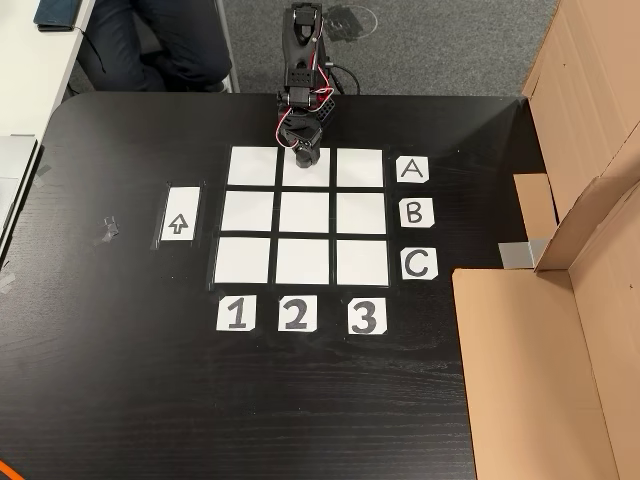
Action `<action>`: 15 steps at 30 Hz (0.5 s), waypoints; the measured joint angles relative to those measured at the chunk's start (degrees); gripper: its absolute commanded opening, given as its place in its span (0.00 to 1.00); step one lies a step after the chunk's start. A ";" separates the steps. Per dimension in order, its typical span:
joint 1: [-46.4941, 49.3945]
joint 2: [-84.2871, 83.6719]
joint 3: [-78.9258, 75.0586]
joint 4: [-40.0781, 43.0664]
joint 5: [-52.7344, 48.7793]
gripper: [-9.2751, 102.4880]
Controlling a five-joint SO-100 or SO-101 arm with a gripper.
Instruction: Pick up a new token and place it in the grid on square A2.
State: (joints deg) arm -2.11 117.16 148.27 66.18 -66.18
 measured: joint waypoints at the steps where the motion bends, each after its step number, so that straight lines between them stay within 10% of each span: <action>1: 0.00 -0.09 0.00 -0.09 0.00 0.21; 15: 0.00 -0.18 -0.09 -0.09 0.09 0.24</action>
State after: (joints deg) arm -2.11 116.98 148.18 66.09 -66.09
